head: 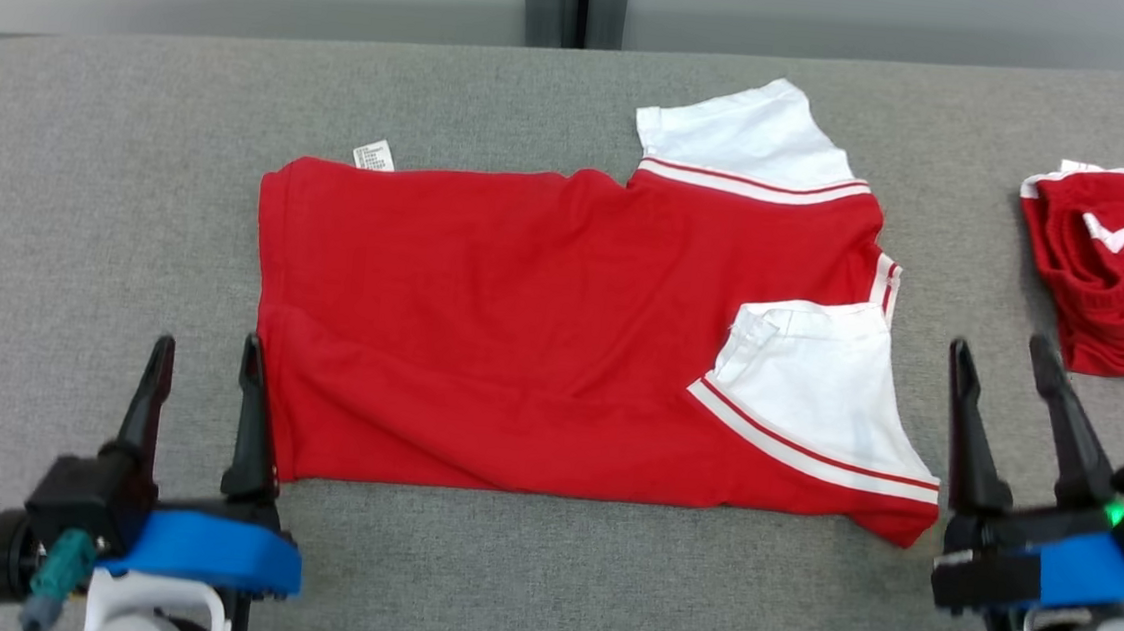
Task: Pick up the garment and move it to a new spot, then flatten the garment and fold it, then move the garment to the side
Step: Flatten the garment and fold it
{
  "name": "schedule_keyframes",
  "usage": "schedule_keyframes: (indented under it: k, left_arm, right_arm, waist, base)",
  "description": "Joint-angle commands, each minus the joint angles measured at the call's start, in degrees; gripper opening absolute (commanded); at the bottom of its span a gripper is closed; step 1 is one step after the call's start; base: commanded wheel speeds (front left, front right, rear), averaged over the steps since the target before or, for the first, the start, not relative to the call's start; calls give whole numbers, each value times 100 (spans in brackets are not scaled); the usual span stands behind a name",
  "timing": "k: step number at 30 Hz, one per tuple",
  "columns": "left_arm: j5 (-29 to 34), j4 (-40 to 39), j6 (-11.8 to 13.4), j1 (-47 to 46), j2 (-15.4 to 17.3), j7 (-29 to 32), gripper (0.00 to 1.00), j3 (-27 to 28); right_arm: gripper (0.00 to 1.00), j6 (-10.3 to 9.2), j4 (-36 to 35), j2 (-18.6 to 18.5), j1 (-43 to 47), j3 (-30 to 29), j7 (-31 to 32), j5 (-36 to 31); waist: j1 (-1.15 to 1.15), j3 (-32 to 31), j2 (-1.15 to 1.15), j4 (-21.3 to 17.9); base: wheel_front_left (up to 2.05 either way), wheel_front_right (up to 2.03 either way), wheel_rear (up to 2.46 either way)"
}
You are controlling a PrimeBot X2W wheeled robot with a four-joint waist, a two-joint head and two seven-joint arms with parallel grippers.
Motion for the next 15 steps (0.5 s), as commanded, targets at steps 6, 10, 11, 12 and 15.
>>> schedule_keyframes:
  k: [6, 10, 11, 12, 15]
  left_arm:
    - [281, 164, 198, 472, 71, -351, 100, -73]
    - [234, 131, 244, 648, 42, -337, 100, -108]
    - [234, 131, 244, 648, 42, -337, 100, -108]
    - [230, 124, 237, 647, 40, -316, 100, -117]
    - [238, 186, 158, 558, 93, -188, 100, -191]
  right_arm:
    - [100, 1, -702, 322, 897, -219, 31, -273]
    - [100, 1, -953, 458, 1181, -293, 166, -297]
    - [100, 1, -953, 458, 1181, -293, 166, -297]
    - [100, 1, -994, 478, 1212, -297, 187, -306]
    - [100, 1, -1012, 502, 1263, -321, 290, -319]
  waist:
    - [1, -227, 0, -116]
    - [1, -302, 0, -109]
    - [1, -302, 0, -109]
    - [1, -309, 0, -106]
    - [1, -308, 0, -89]
  base:
    - [0, 0, 0]
    - [0, 0, 0]
    - [0, 0, 0]
    - [0, 0, 0]
    - [0, 0, 0]
